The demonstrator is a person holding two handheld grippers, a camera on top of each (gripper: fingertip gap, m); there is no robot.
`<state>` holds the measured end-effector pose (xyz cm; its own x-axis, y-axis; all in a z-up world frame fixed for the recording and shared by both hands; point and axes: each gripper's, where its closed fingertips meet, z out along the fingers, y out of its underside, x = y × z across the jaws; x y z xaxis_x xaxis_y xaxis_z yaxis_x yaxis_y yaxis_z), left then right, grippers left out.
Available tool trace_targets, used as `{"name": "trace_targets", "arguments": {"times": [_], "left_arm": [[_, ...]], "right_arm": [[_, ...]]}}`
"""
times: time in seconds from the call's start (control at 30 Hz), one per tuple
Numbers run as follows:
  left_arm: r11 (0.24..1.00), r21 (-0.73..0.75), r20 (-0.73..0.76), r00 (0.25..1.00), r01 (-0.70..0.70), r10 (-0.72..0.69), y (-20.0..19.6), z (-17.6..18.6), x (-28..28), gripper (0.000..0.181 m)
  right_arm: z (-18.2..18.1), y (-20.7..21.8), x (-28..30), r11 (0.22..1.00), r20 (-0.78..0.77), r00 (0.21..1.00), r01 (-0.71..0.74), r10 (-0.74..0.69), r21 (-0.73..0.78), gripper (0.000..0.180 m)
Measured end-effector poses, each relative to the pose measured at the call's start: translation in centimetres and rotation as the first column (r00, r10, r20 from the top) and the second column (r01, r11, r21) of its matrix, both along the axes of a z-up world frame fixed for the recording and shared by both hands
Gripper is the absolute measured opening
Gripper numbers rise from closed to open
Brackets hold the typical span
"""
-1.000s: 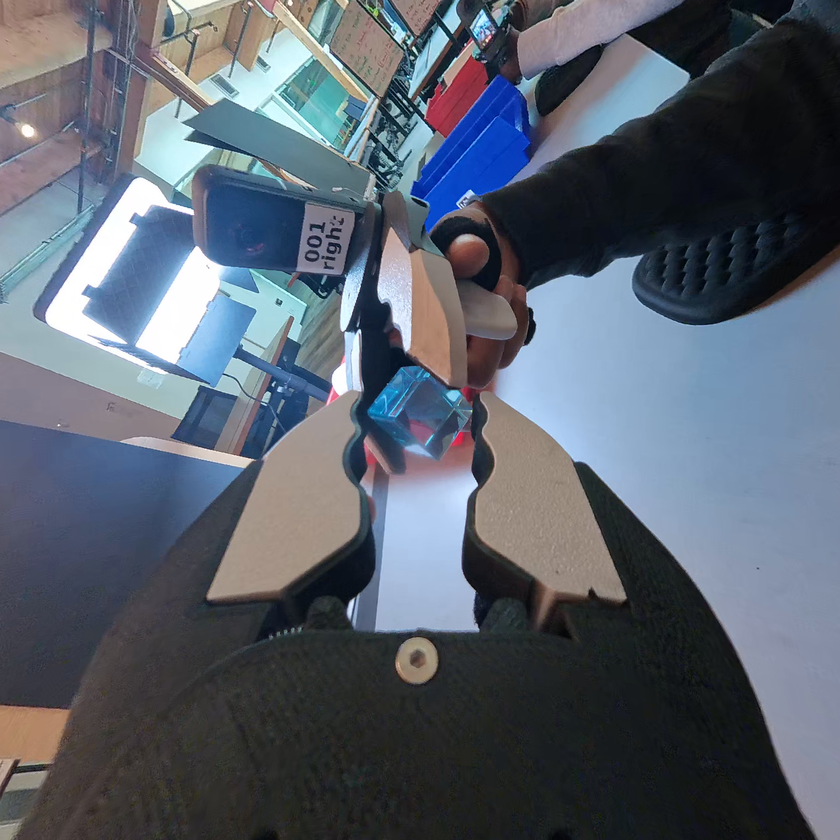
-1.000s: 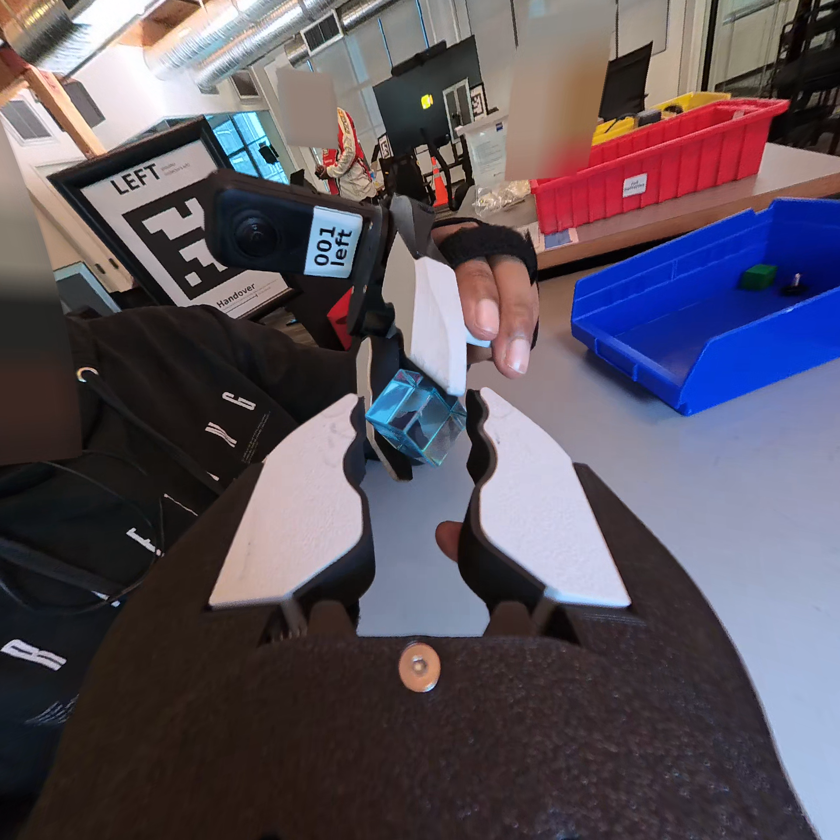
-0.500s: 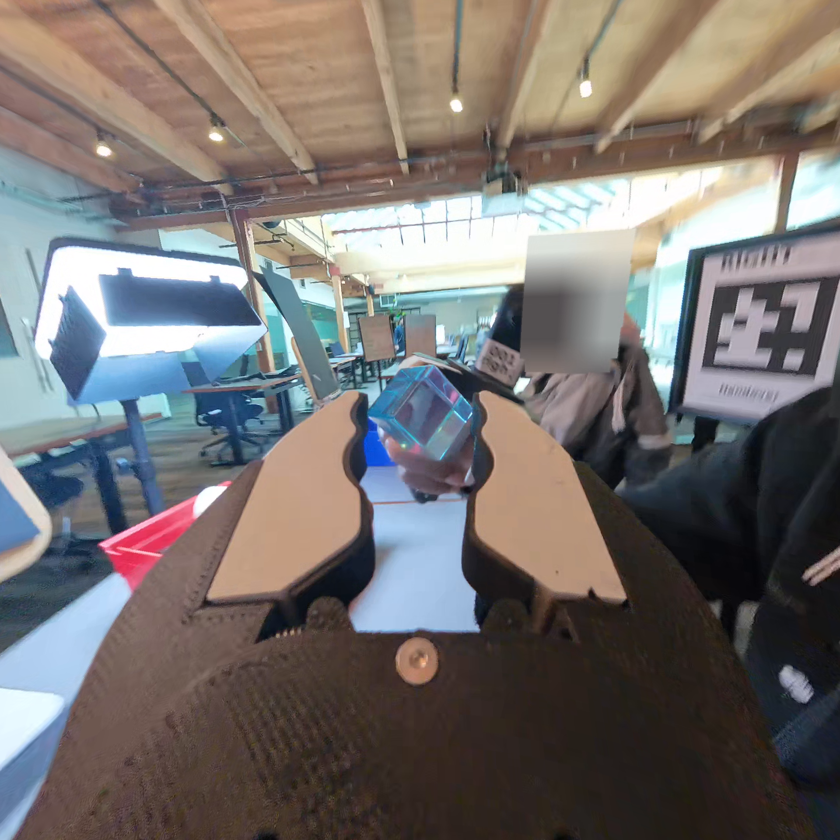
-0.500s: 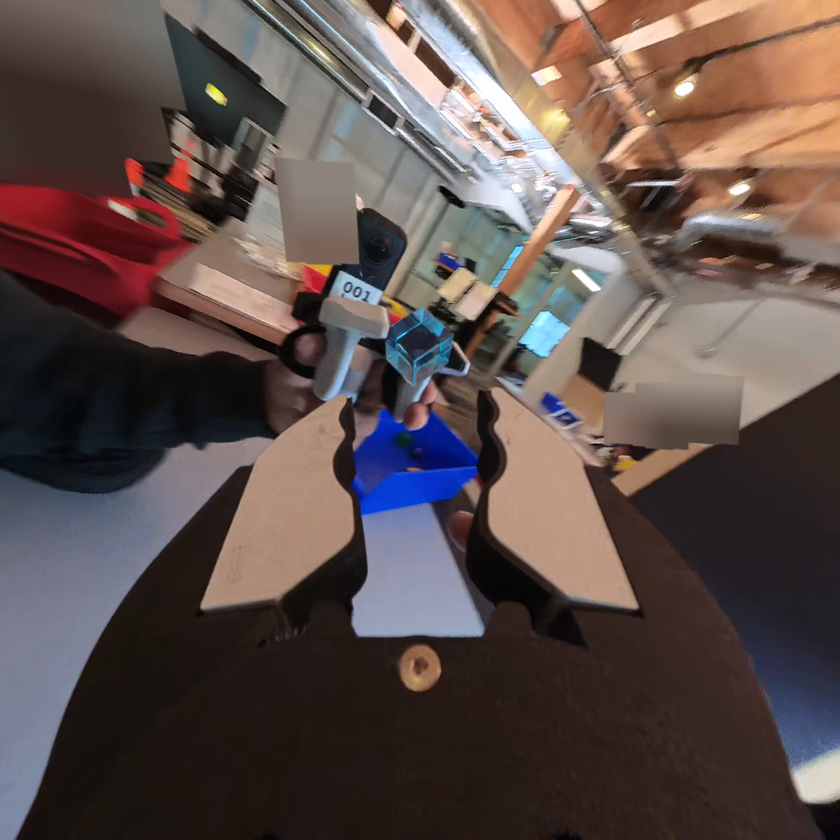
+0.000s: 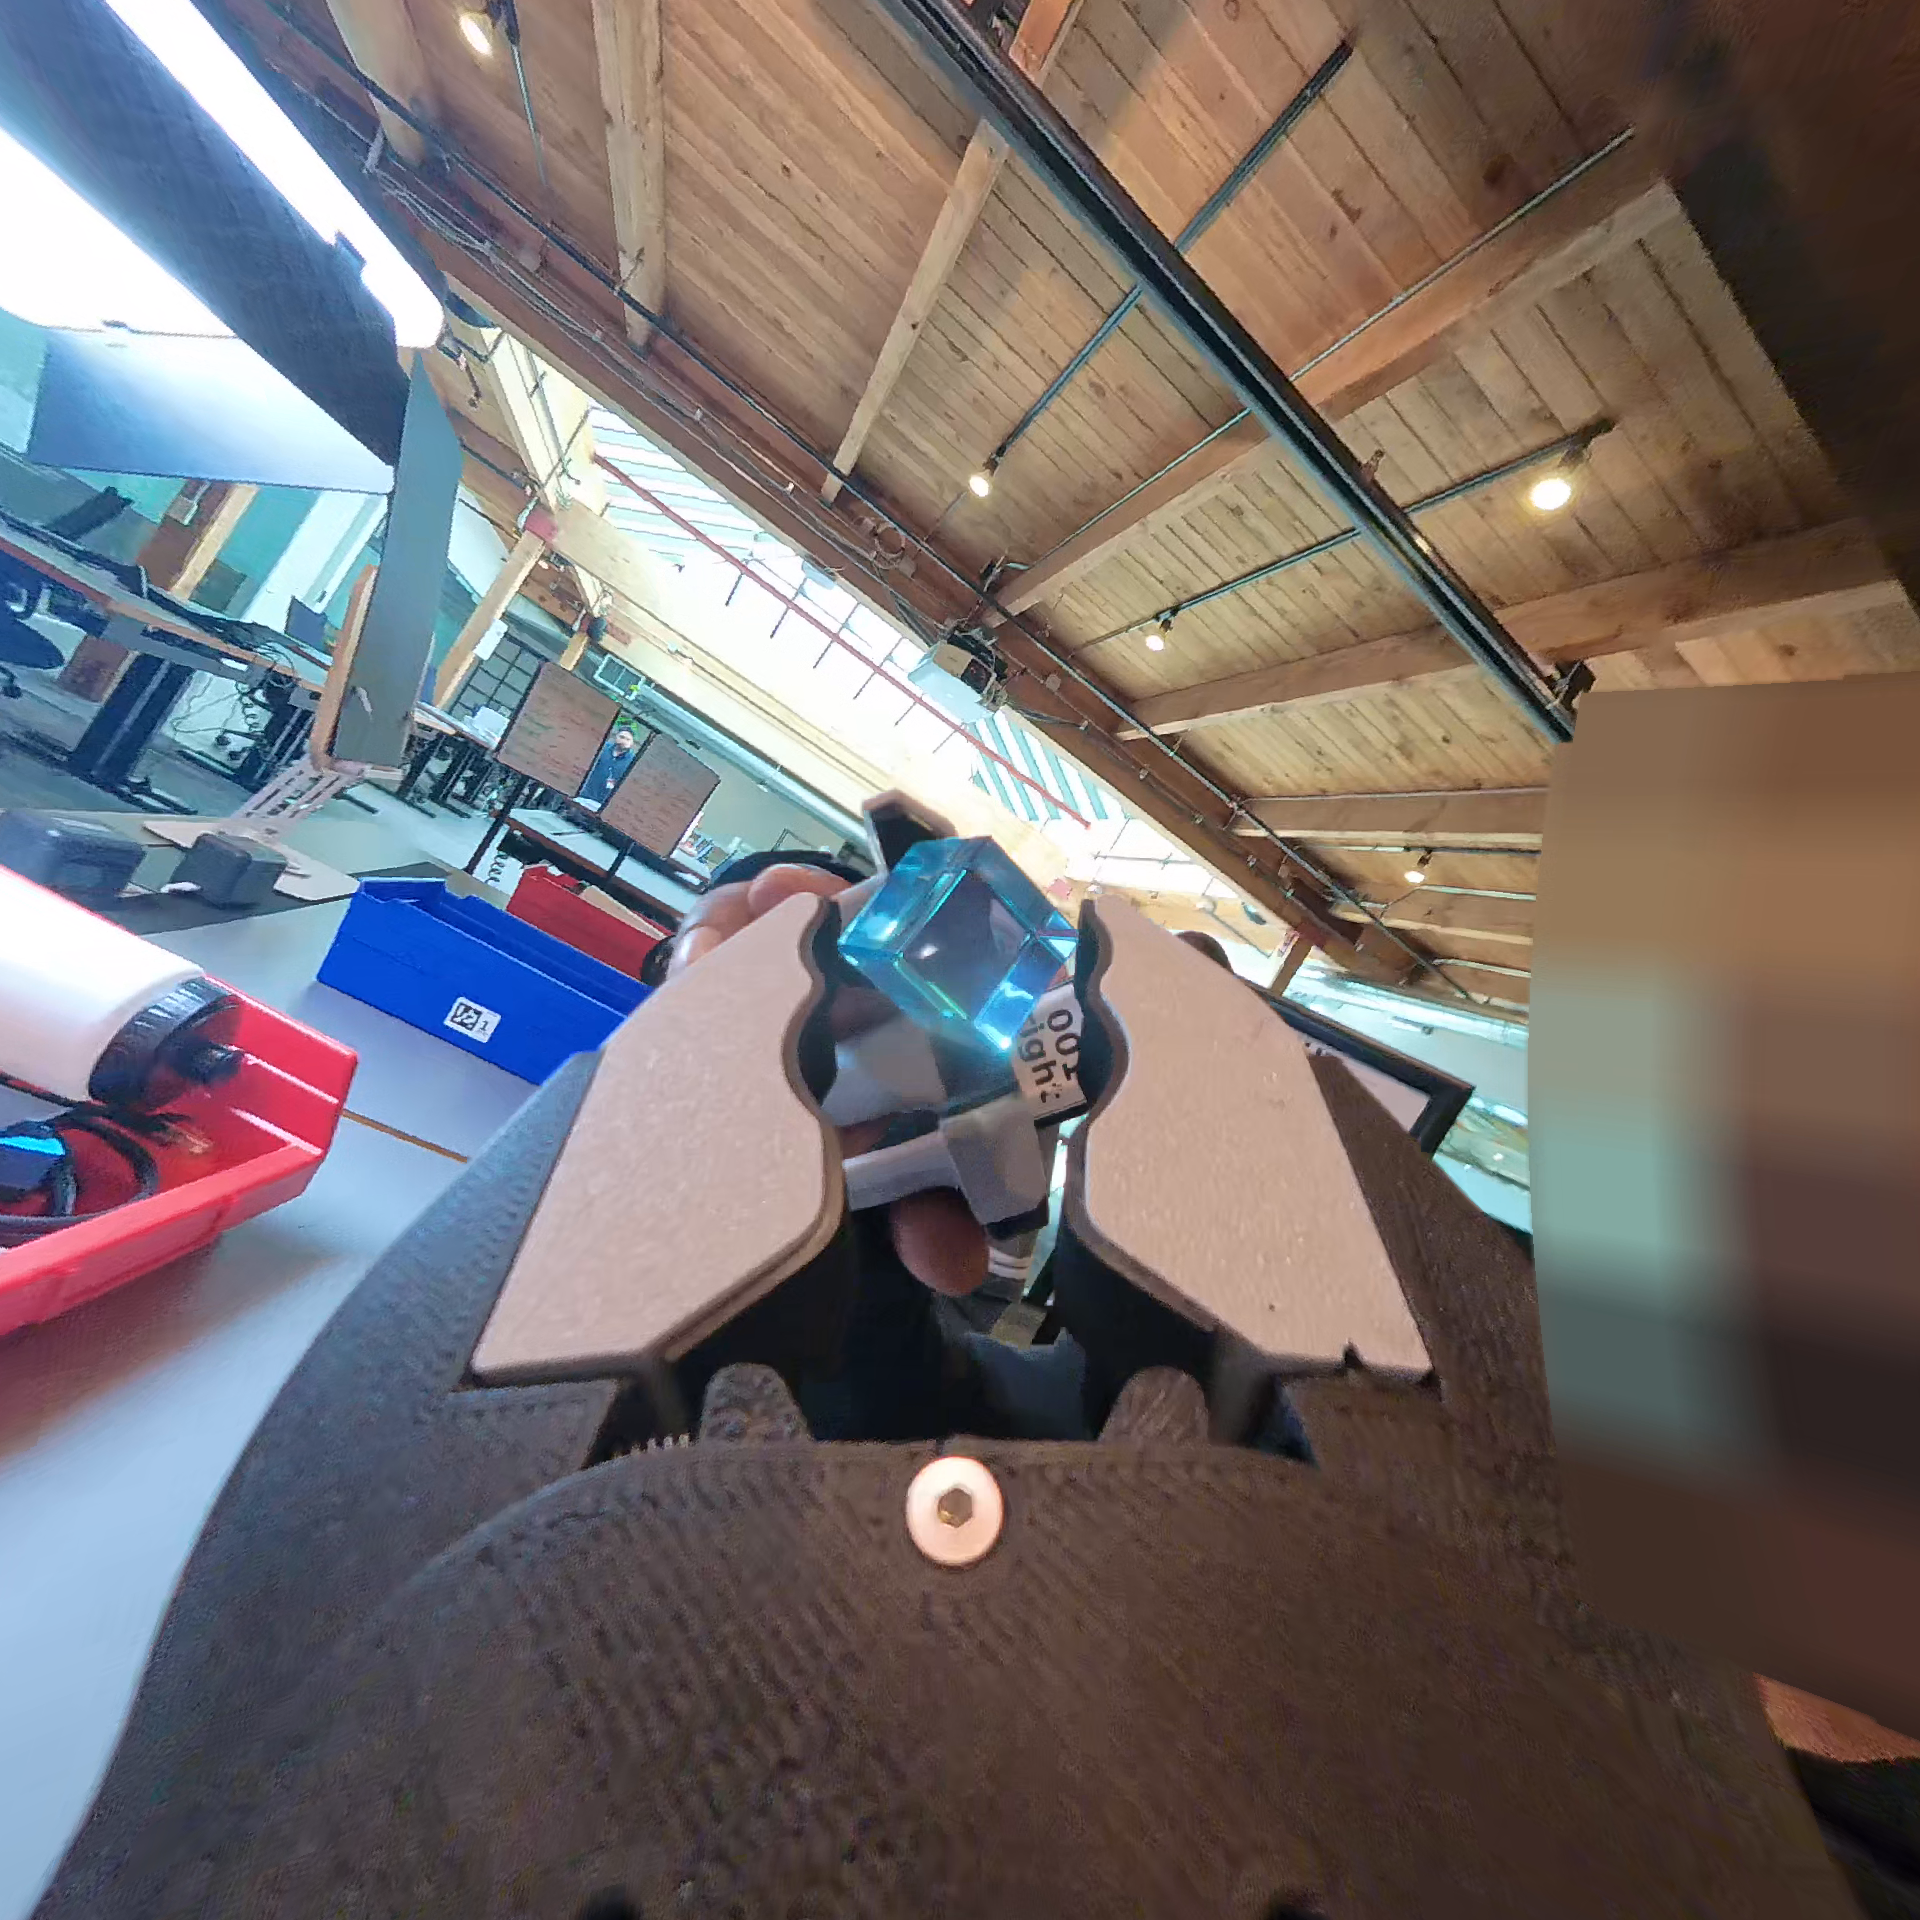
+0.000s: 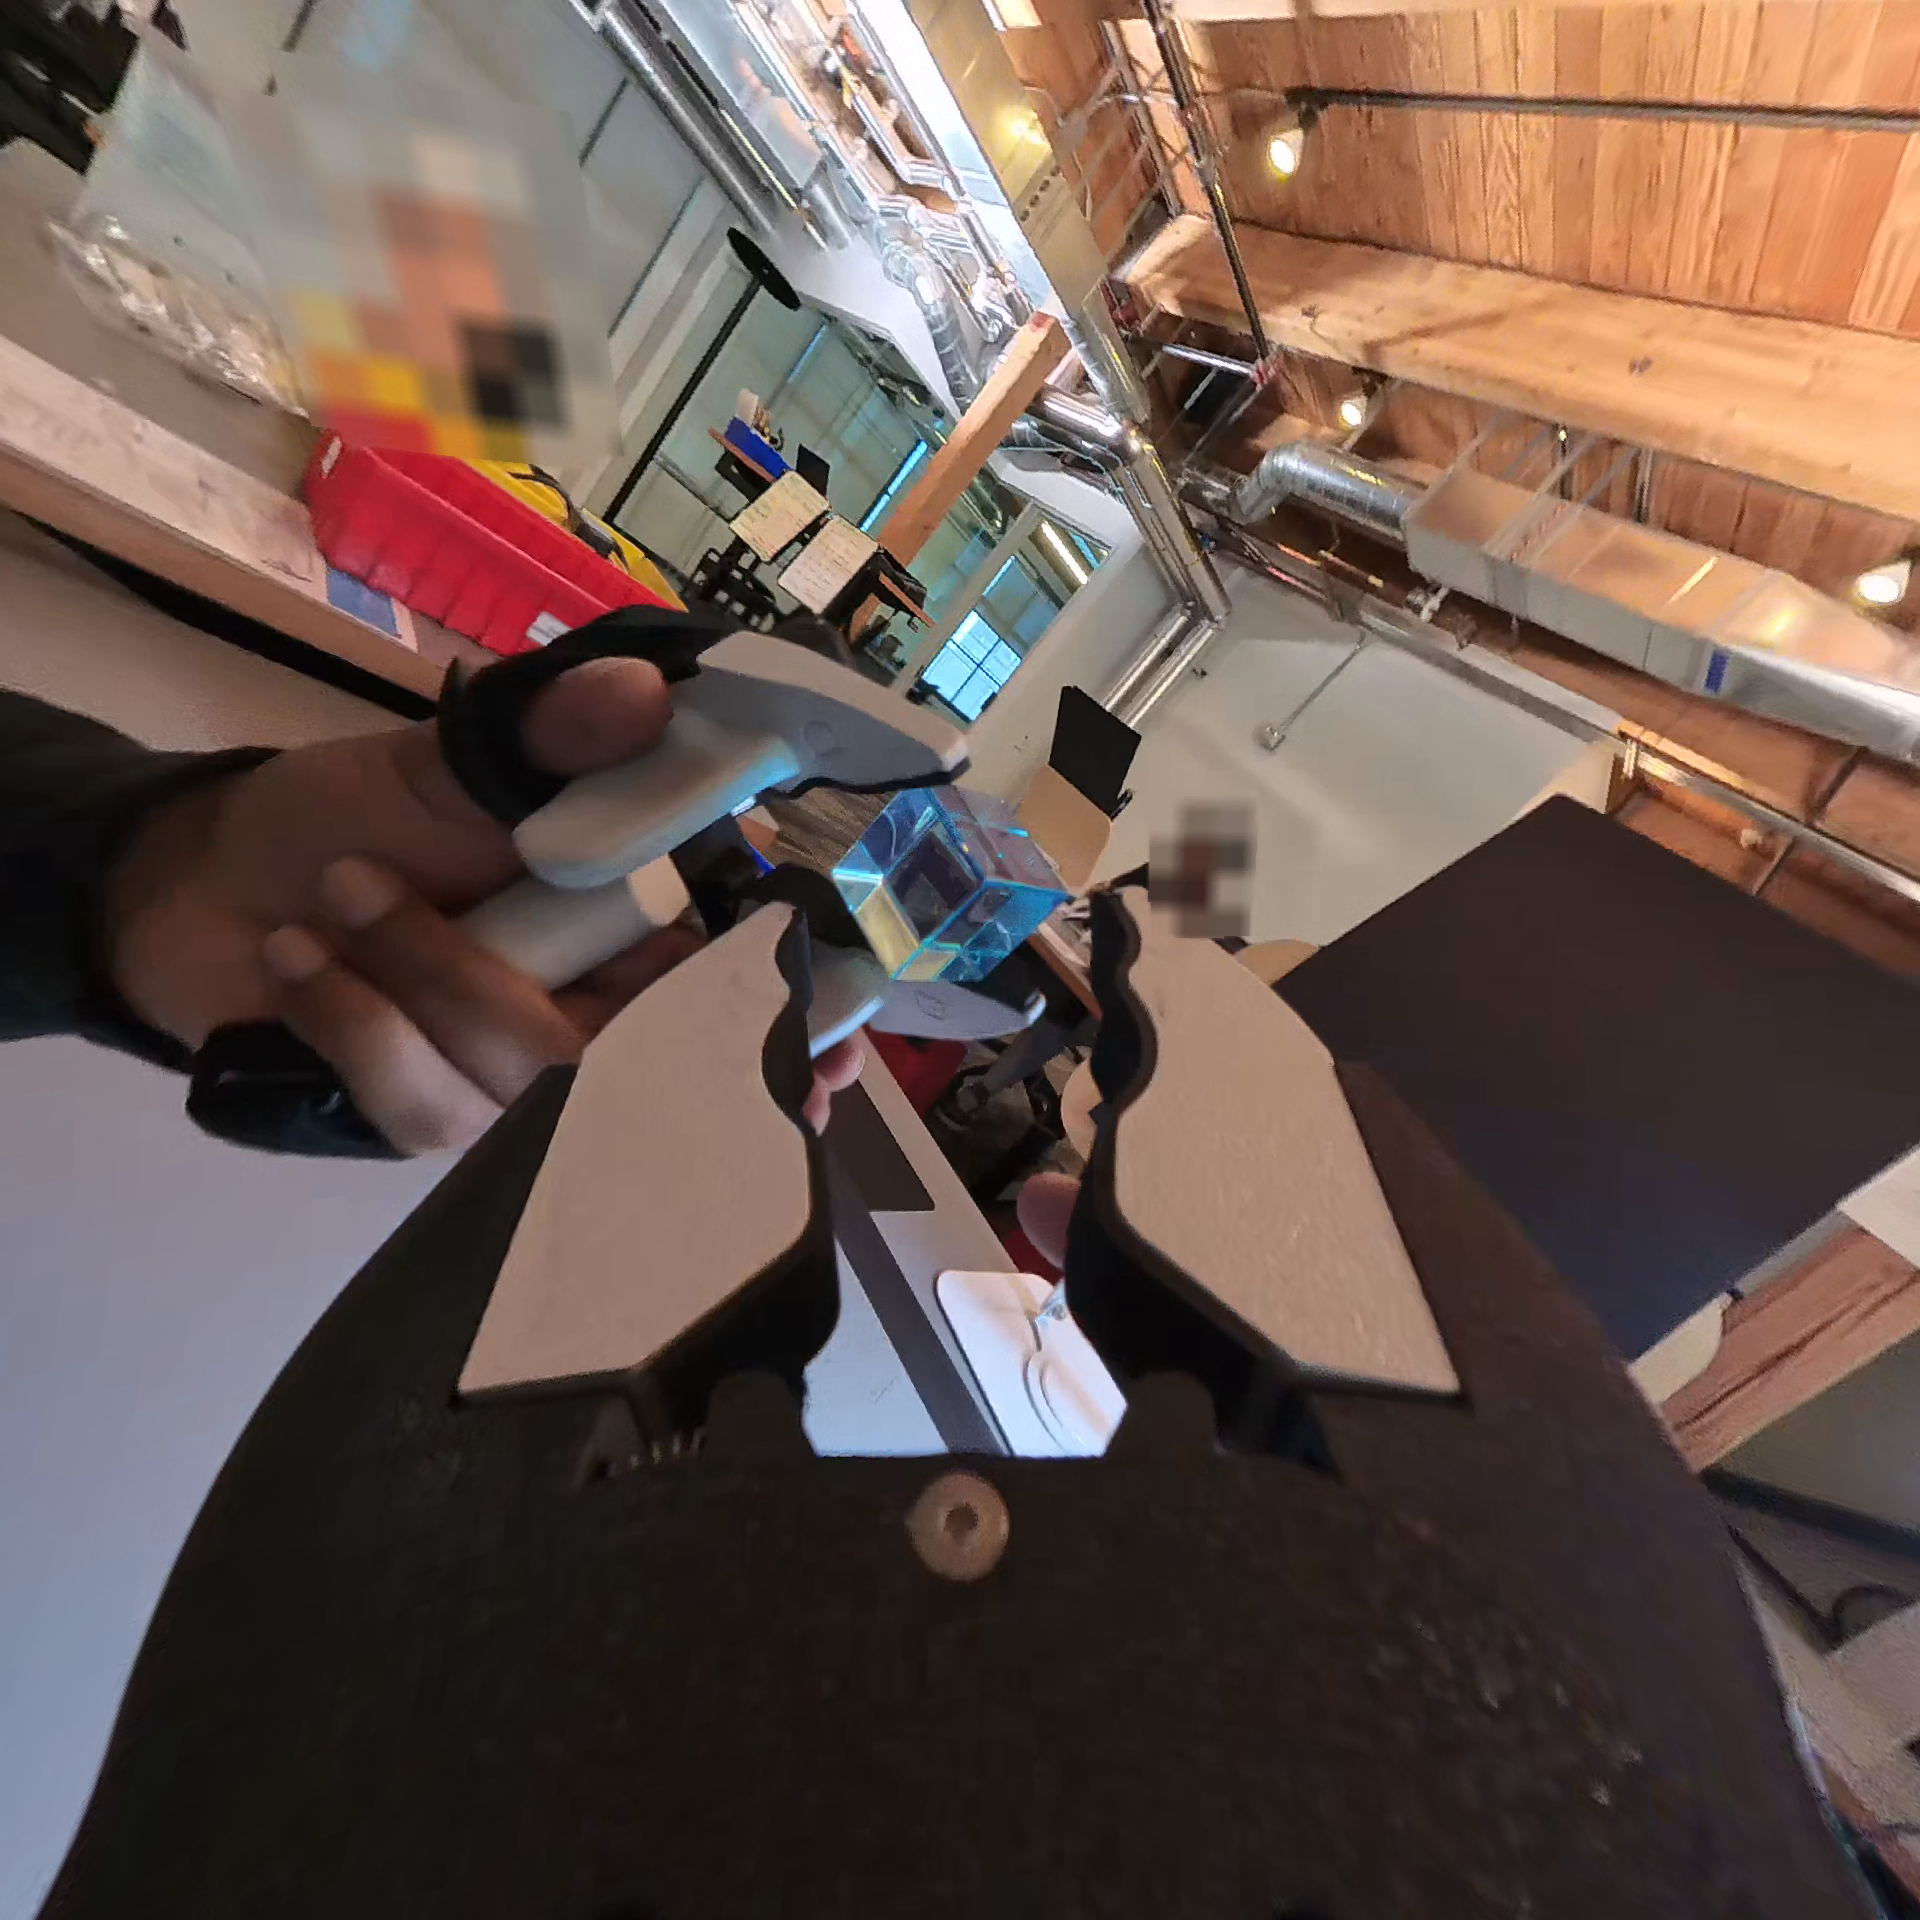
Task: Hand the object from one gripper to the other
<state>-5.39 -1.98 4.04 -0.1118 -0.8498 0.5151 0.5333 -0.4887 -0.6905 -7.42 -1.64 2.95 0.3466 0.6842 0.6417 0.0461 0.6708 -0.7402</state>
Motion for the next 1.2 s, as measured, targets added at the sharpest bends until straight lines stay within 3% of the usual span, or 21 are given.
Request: {"name": "trace_targets", "arguments": {"times": [0.03, 0.33, 0.7, 0.9, 1.03, 1.2], "left_arm": [[1.0, -0.01, 0.013, 1.0, 0.001, -0.001, 0.1, -0.1, 0.1, 0.043], [0.999, 0.0, 0.05, 0.998, -0.037, 0.037, 0.6, -0.5, 0.1, 0.043], [0.998, 0.012, 0.04, 0.997, -0.059, 0.058, 0.7, -0.9, 0.4, 0.044], [0.974, 0.16, -0.073, 0.982, -0.16, 0.173, 0.6, -0.7, -0.1, 0.048], [0.92, 0.293, -0.179, 0.93, -0.261, 0.321, 0.8, 0.1, -1.6, 0.052], [0.793, 0.485, -0.351, 0.749, -0.369, 0.563, 1.7, -0.6, -2.4, 0.049]], "right_arm": [[0.0, 0.2, -0.1, 1.0, -0.003, 1.0, 0.013, -0.013, -0.007, 0.051], [-0.4, 0.4, -0.4, 0.993, -0.007, 1.0, -0.013, 0.012, -0.121, 0.046], [-0.4, 0.6, -0.3, 0.992, 0.005, 1.0, 0.003, -0.002, -0.124, 0.044], [-0.4, 0.6, 0.2, 0.993, 0.032, 0.999, -0.015, 0.019, -0.118, 0.043], [-0.3, 1.3, 1.0, 0.997, 0.062, 0.998, 0.02, -0.016, -0.076, 0.043], [-1.1, 3.6, 1.6, 0.97, 0.152, 0.959, 0.225, -0.237, 0.094, 0.043]]}}
